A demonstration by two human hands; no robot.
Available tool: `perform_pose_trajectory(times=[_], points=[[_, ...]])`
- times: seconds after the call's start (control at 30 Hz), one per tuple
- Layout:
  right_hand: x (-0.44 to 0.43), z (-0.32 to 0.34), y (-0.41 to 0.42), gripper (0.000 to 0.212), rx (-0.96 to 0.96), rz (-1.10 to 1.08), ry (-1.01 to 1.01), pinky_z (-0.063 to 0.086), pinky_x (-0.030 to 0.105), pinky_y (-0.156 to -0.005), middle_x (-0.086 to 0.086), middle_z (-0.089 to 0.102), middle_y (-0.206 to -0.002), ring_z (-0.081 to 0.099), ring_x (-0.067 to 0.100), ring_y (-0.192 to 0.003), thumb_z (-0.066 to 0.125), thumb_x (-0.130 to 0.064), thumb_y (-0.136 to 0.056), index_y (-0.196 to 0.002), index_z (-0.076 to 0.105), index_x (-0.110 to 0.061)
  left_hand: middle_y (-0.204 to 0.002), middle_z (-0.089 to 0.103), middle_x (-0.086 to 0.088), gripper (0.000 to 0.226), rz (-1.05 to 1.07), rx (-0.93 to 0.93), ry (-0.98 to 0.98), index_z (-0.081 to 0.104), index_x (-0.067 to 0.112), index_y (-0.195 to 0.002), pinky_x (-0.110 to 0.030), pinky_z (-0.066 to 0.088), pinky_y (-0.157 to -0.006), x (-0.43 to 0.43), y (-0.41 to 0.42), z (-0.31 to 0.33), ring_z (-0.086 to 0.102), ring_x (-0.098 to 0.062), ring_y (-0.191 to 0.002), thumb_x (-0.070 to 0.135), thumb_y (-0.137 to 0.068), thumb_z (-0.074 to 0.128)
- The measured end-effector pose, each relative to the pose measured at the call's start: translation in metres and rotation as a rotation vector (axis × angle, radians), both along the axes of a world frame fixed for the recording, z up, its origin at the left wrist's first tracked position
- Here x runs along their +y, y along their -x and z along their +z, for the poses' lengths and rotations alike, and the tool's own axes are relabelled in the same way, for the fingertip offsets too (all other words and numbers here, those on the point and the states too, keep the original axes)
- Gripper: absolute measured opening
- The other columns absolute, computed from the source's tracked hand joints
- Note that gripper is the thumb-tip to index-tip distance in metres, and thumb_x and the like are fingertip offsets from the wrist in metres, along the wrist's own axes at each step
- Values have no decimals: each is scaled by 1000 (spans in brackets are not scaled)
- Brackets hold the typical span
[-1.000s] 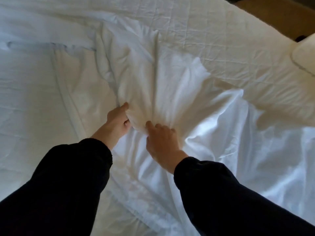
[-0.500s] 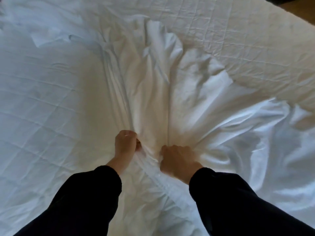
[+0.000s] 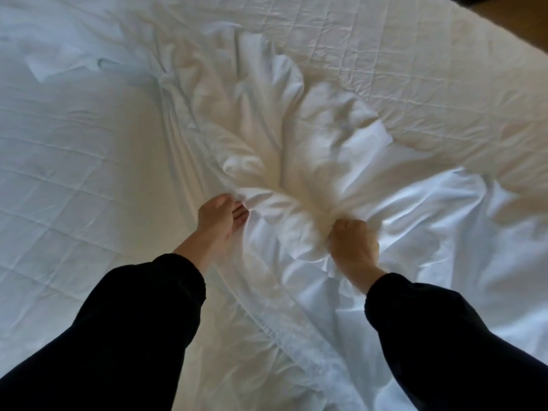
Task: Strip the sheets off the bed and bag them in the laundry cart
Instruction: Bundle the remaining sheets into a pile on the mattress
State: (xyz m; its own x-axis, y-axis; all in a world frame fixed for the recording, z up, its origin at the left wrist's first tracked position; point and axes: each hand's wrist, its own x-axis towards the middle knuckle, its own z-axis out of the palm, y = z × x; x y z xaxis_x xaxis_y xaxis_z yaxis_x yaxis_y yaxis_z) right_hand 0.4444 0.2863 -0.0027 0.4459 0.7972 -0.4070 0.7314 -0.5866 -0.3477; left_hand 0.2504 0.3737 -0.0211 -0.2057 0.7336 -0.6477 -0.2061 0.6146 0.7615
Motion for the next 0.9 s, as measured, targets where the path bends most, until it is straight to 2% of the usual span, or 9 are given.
perform_pose_trajectory(times=[0.1, 0.2, 0.3, 0.4, 0.53, 0.63, 0.73, 0.8, 0.9], points=[[-2, -4, 8, 28, 33, -74, -4, 46, 35, -87, 16, 64, -113, 58, 35, -111, 40, -19, -98, -111, 63, -9, -101, 70, -11, 25, -39, -82, 45, 60, 0, -110, -33, 57, -78, 11, -10, 3, 69, -20, -89, 20, -94, 61], [-3, -8, 14, 25, 25, -63, -20, 46, 37, -85, 16, 66, -110, 60, 35, -108, 40, -20, -96, -106, 62, -11, -88, 73, -7, 33, -111, -159, 56, 62, 3, -113, -38, 54, -84, 18, -15, 8, 70, -17, -82, 26, -90, 66], [-7, -12, 16, 23, -30, 3, -48, 42, 35, -78, 11, 65, -108, 60, 33, -105, 39, -24, -98, -103, 59, -15, -106, 72, -7, 35, -151, -182, 41, 62, 12, -120, -41, 54, -83, 24, -16, 12, 69, -23, -97, 34, -93, 60], [-10, -16, 22, 27, -51, 77, -70, 37, 33, -73, 6, 65, -104, 62, 31, -100, 34, -34, -101, -97, 55, -17, -108, 72, -9, 38, -104, -293, 37, 63, 14, -117, -42, 55, -80, 27, -14, 16, 69, -25, -98, 43, -92, 58], [-12, -19, 27, 34, -16, 119, -92, 46, 37, -78, 7, 68, -95, 64, 33, -94, 26, -40, -102, -84, 48, -20, -102, 72, -10, 34, -106, -92, 54, 62, 3, -112, -47, 52, -93, 25, -6, 17, 70, -26, -93, 25, -87, 70], [-15, -13, 31, 47, -31, 165, -139, 46, 37, -74, 8, 67, -94, 64, 33, -90, 21, -45, -101, -91, 56, -16, -86, 65, -4, 19, -41, 127, 17, 56, 9, -101, -39, 56, -79, 14, 1, 17, 65, -23, -81, 18, -89, 67], [-21, -9, 43, 59, -133, 460, -249, 40, 35, -63, 3, 62, -91, 62, 30, -82, 7, -52, -95, -99, 54, -16, -94, 63, -6, 26, -20, 330, -57, 61, 8, -112, -34, 52, -74, 4, 23, 19, 63, -26, -88, 24, -91, 63], [-24, -5, 55, 47, -69, 611, -266, 35, 34, -61, 5, 64, -87, 62, 33, -80, 15, -48, -99, -96, 50, -16, -100, 63, -9, 32, 23, 435, -107, 60, 3, -117, -30, 47, -75, -2, 47, 21, 61, -25, -90, 23, -93, 60], [-26, 7, 77, 38, -21, 729, -231, 34, 33, -63, 9, 66, -86, 60, 35, -77, 25, -42, -102, -95, 51, -16, -95, 63, -14, 24, 47, 609, -188, 62, -1, -100, -31, 46, -74, -13, 86, 22, 61, -26, -87, 22, -91, 59]])
